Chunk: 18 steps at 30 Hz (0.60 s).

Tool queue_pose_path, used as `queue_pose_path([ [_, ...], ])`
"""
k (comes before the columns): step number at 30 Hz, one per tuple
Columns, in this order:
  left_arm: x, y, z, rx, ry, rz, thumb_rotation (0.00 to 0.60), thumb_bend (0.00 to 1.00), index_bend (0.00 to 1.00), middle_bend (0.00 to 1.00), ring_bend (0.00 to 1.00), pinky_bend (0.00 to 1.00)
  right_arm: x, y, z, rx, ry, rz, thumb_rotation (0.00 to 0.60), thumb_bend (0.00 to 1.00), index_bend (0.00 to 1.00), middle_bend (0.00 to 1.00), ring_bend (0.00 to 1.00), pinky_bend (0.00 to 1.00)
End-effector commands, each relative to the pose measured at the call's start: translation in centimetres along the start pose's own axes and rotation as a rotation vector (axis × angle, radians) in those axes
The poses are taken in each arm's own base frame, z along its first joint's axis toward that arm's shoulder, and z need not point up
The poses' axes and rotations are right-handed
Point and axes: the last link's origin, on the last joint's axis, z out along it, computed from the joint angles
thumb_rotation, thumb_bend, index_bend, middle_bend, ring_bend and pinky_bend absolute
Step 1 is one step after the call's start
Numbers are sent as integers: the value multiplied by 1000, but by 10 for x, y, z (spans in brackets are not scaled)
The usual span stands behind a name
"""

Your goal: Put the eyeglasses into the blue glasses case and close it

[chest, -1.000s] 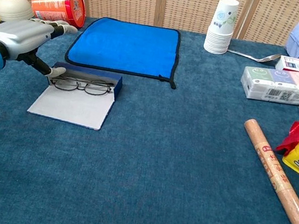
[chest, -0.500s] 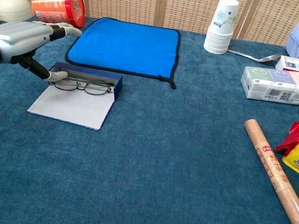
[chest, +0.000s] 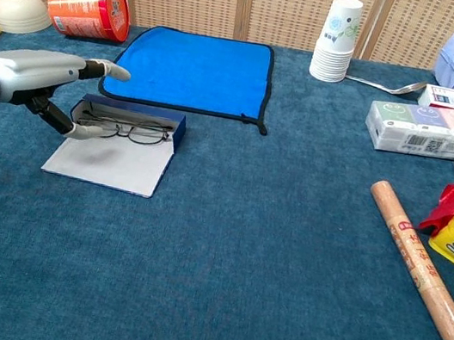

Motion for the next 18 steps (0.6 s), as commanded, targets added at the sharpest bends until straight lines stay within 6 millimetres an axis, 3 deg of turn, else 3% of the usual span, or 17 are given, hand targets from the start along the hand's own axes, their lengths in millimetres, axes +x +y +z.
queue_pose_path([
  [1, -1, 2, 7, 1, -11, -3, 427, 303, 0, 0, 0, 0, 1, 1, 0, -4, 1, -2, 600, 373, 0, 47, 0, 90],
  [9, -2, 7, 18, -8, -15, 3, 423, 303, 3, 2, 0, 11, 2, 2, -1, -12, 7, -9, 600, 372, 0, 47, 0, 91],
  [15, -1, 16, 19, -58, -40, -44, 409, 311, 66, 104, 98, 206, 5, 2, -3, -18, 14, -14, 600, 372, 0, 47, 0, 91],
  [18, 1, 17, 17, -78, -54, -58, 405, 321, 81, 142, 152, 248, 6, 2, -3, -18, 17, -14, 600, 371, 0, 47, 0, 91],
])
